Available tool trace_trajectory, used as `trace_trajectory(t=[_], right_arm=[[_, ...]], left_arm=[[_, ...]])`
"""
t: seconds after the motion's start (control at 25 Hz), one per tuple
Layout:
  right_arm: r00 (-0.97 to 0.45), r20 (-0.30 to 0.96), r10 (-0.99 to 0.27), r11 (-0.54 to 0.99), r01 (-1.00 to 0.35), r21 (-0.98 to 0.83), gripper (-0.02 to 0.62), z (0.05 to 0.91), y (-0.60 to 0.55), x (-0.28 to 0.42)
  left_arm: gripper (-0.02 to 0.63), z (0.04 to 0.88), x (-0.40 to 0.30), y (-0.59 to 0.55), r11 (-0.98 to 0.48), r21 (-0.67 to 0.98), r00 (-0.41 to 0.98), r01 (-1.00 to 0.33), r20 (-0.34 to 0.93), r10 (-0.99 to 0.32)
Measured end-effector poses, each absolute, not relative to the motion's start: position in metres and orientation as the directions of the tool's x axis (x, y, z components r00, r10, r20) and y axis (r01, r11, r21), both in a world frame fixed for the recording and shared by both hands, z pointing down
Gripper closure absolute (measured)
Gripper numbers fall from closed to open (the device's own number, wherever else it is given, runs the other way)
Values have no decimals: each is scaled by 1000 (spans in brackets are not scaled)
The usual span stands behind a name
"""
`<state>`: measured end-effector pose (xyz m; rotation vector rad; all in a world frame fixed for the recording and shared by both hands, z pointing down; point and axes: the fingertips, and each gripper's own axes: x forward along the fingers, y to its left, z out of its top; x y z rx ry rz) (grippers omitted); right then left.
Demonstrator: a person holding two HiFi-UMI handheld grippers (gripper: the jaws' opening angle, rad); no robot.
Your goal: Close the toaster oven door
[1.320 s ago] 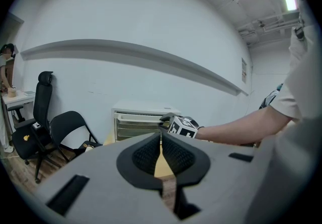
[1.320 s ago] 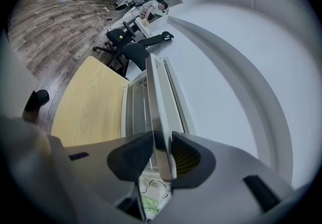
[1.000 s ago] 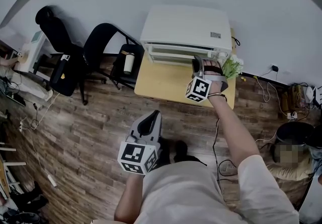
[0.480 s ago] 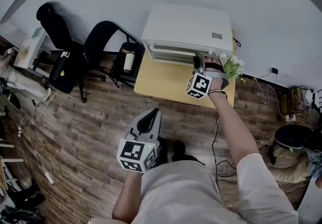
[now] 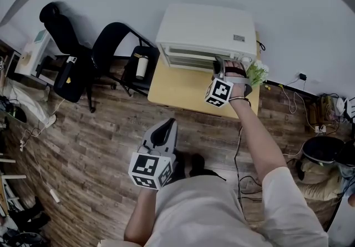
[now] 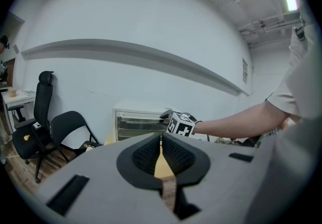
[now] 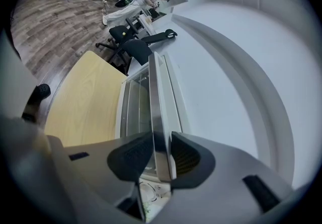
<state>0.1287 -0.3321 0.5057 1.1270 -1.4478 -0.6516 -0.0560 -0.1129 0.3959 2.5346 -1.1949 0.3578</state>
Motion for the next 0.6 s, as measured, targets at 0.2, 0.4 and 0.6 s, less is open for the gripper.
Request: trace_trajectory(t=[0.2, 0.4, 0.6], right_arm=[[88, 434, -897, 396, -276, 876, 478, 509, -331, 128], [82, 443, -893, 409, -261, 874, 431, 510, -327, 128], [73, 420, -905, 390, -253, 885, 428, 503, -317, 127]], left_arm=[[592, 393, -58, -113, -598, 174, 617, -782, 348, -706], [592, 389, -60, -112, -595, 169, 614, -785, 333, -716], [592, 384, -62, -111, -596, 169, 615, -785, 321, -720]])
